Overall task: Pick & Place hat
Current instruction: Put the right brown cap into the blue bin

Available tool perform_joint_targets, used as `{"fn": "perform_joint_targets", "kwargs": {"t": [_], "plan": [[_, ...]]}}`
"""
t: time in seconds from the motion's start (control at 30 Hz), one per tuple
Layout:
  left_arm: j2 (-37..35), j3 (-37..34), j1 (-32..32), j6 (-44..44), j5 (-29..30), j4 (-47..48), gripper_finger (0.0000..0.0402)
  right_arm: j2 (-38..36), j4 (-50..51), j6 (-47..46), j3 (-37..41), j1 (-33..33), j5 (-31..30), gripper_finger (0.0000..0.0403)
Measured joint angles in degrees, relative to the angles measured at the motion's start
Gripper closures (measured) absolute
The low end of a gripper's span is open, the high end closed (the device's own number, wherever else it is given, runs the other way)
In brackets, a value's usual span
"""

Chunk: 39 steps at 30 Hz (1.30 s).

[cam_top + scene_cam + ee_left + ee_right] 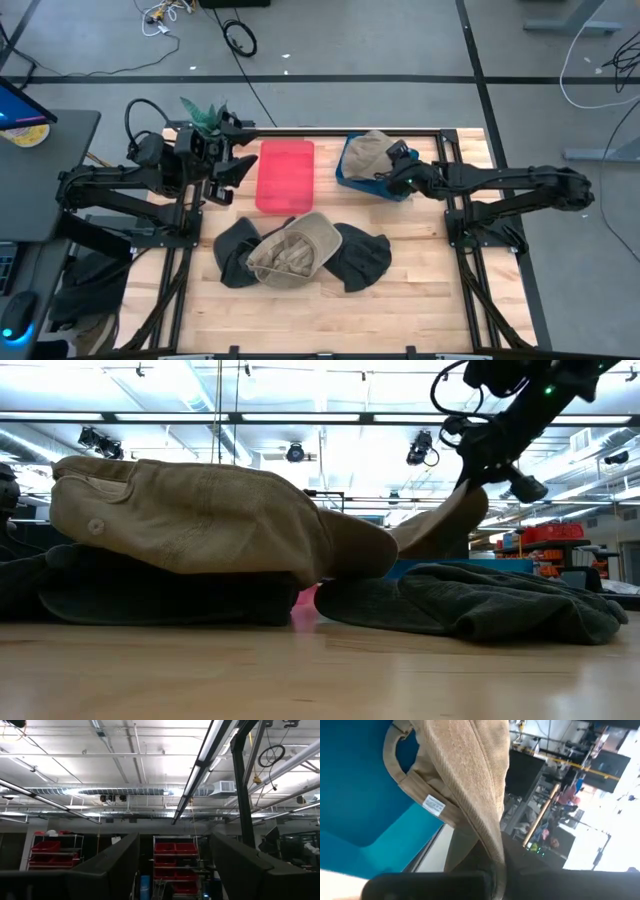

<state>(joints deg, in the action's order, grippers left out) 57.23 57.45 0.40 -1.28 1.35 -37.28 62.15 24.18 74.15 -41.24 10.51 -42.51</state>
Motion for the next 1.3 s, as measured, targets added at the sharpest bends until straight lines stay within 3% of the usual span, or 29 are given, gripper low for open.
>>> {"fn": "perform_joint_targets", "kwargs": {"t": [0.47, 0.77, 1.0, 1.3], "plan": [[0.0, 0.0, 0.0, 0.0, 3.2, -0.1, 0.0154, 0.0, -9.9, 4.0, 11.2, 2.8, 6.2, 0.0395], [0.0, 0.0, 0.0, 0.2, 3.2, -0.1, 0.0154, 0.0, -11.9, -1.5, 13.3, 3.7, 8.8, 0.0379], [0.0, 0.0, 0.0, 0.3, 3.2, -0.1, 0.0154, 0.0, -12.5, -7.6, 12.7, 3.8, 7.4, 0.0316], [0.0, 0.0, 0.0, 0.4, 3.1, 0.0, 0.0154, 0.0, -6.6, -14.7, 7.9, 3.8, 4.6, 0.0187]]}}
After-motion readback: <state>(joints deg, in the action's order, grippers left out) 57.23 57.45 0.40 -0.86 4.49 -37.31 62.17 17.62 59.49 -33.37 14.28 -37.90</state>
